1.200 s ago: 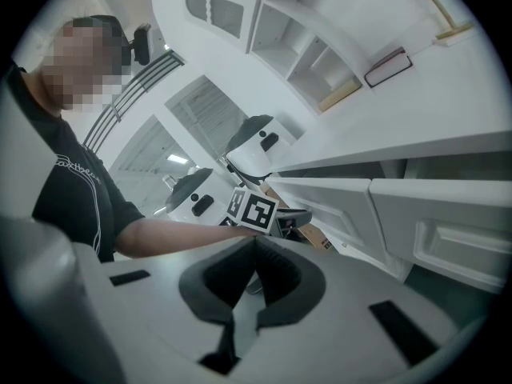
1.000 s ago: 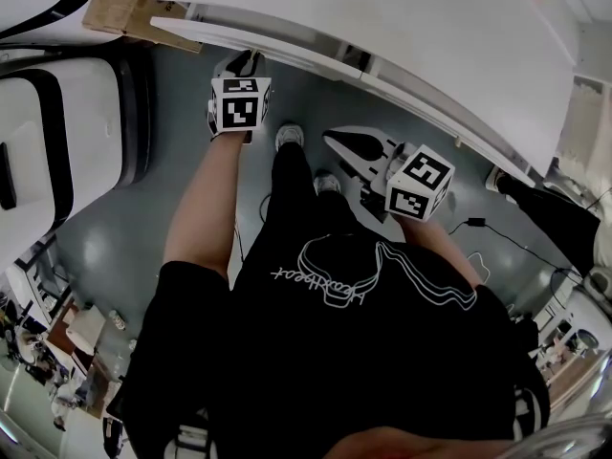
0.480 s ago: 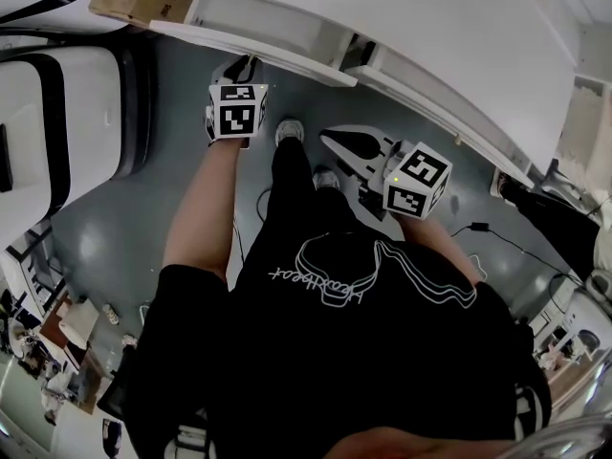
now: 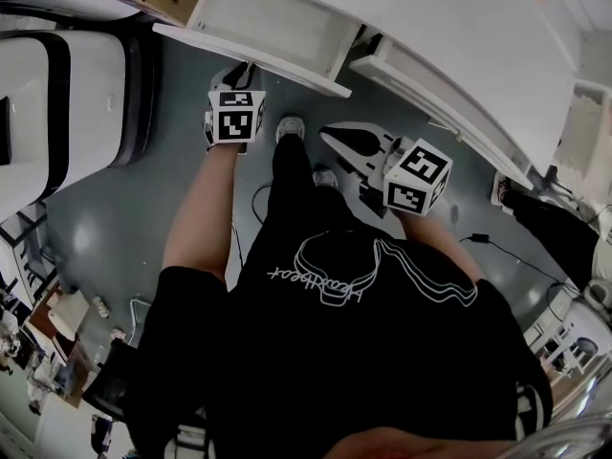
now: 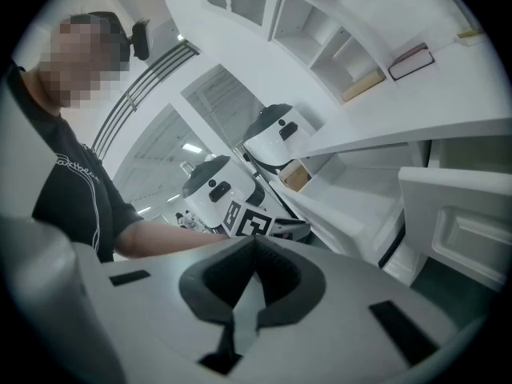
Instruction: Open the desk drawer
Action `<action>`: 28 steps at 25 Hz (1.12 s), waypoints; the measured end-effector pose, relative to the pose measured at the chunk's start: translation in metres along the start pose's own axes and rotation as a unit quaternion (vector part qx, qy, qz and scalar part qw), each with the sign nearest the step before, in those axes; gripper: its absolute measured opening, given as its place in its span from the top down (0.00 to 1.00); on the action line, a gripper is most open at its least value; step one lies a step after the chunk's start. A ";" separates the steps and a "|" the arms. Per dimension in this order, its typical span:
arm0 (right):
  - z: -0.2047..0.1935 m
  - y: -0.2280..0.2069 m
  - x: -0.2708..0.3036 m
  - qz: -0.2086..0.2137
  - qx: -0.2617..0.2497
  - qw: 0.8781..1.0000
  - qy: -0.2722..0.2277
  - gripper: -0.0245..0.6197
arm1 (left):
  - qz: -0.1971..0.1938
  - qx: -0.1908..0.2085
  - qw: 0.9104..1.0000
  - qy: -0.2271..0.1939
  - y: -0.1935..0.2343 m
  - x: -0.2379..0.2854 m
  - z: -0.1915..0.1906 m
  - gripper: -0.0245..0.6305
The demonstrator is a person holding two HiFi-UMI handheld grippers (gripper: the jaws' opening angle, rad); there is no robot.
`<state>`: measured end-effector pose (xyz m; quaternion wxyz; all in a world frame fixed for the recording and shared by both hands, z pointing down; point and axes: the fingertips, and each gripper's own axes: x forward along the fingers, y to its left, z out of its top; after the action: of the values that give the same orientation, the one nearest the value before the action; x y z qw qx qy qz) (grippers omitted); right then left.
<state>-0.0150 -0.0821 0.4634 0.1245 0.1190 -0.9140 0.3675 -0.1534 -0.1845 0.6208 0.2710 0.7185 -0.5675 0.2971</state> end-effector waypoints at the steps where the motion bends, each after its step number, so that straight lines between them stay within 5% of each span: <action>1: -0.001 0.002 0.000 0.002 -0.002 1.000 0.001 0.95 | 0.002 -0.001 1.000 0.001 0.000 -0.002 -0.003 0.85; 28: -0.029 0.030 -0.003 0.036 -0.027 0.998 0.037 0.95 | 0.016 -0.004 1.000 -0.001 0.005 -0.039 -0.041 0.85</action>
<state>-0.0170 -0.0403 0.4631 0.1476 0.0687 -0.9219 0.3515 -0.1705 -0.1300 0.6206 0.2682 0.7087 -0.5804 0.2982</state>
